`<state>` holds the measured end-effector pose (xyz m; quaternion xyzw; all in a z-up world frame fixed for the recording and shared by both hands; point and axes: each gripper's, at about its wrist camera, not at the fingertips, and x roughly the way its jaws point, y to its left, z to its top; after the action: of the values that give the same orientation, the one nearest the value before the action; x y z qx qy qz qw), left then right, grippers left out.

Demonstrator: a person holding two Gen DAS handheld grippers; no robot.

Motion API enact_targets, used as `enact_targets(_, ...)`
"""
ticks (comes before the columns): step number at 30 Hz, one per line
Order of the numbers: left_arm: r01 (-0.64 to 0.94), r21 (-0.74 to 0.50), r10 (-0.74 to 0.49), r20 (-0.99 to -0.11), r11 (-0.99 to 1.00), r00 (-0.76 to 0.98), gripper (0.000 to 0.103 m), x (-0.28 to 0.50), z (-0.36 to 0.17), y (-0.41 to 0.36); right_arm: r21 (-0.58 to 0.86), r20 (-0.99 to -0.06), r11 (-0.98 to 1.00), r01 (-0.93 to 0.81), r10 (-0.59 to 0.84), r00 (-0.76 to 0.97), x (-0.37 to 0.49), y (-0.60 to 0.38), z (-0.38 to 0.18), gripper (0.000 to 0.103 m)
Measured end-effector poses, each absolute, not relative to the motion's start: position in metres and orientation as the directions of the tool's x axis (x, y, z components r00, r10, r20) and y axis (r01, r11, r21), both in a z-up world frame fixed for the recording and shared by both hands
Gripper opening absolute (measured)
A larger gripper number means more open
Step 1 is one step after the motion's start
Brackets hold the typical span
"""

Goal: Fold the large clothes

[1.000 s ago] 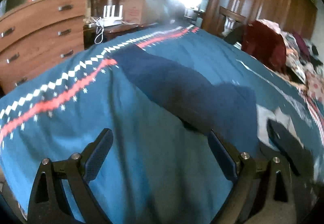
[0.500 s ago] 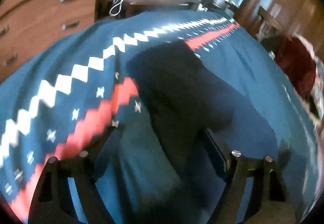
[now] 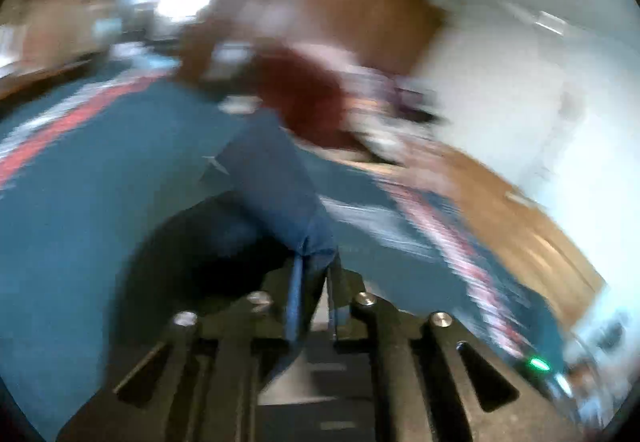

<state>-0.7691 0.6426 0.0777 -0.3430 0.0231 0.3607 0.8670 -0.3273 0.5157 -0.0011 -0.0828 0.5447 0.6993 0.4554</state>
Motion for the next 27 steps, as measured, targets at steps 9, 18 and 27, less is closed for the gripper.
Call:
enact_targets(9,-0.482,-0.641,0.401,-0.282,0.597,0.872,0.055,-0.706,0.035,0.561,0.695,-0.615,0.074,-0.715,0.575,-0.539,-0.272,0.492,-0.009,0.021)
enact_targets(18,-0.691,-0.698,0.617,-0.465,0.185,0.635,0.054,-0.84,-0.061,0.591,0.688,-0.67,0.092,-0.72,0.46,-0.582,-0.282,0.569,-0.051,0.021)
enact_targets(27,-0.727,-0.657,0.655,-0.462,0.199,0.597,0.054,-0.838,-0.06,0.588,0.609,-0.74,0.03,-0.793,0.381,-0.554,-0.317,0.614,-0.06,0.022)
